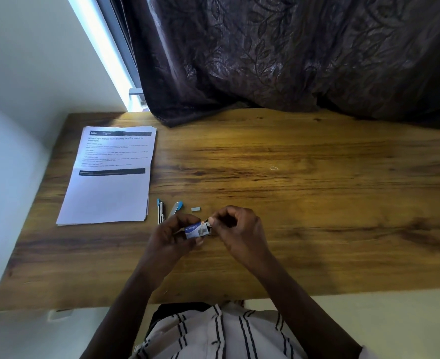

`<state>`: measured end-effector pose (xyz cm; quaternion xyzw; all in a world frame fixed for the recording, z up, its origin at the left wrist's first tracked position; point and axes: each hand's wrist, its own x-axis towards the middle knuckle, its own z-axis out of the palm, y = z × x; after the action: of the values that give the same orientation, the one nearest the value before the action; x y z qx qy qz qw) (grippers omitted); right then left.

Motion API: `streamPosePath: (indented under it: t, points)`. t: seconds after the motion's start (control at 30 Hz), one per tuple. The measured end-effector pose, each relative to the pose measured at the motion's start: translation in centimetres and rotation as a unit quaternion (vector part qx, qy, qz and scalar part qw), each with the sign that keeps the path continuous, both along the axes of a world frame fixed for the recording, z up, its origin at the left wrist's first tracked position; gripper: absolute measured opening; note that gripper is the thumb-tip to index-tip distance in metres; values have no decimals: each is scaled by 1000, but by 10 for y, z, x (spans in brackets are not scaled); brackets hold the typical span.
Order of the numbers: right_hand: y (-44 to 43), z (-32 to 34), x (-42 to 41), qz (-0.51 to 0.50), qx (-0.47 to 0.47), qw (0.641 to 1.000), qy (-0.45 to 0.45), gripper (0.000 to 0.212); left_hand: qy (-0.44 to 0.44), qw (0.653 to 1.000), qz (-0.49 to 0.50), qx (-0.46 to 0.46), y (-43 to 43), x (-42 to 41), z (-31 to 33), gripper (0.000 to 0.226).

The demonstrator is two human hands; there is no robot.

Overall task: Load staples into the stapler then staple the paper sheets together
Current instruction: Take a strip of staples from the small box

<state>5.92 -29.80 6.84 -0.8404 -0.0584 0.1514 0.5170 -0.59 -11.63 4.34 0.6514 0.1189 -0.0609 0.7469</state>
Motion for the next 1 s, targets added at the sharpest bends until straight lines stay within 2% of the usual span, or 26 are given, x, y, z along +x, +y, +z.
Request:
streamPosePath:
  t: [0.17,0.4,0.5,0.63,0.73,0.8,0.9,1.0]
  points:
    - [-2,-1,-1,-20,10,1000,4,2,-15,1000,21,2,-7,0,1,44]
    - [-2,1,-5,-1,-4,999,-45,6,-22,1000,10,1,-4,-3,-3,37]
    - [0,-3,-6,-8,58,998,-1,19,-22,1000,9,-18,-2,-3,-4,39]
    - [0,-6,-7,-61,179,975,115,19,-15,999,34,-29,-2,-3,-5,39]
    - [-4,-10,-8,-107,220,961,127,19,-13,998,60,-8,2,-6,-4,38]
    - [-7,-21,-7,-112,174,975,83,20,-25,997,74,16,6,-7,-6,36]
    - [-7,-43,-1,-66,22,997,-19,20,-38,993,98,50,12,-9,-10,36]
    - [-5,-59,7,-12,-101,990,-99,21,-45,989,106,93,15,-10,-14,36]
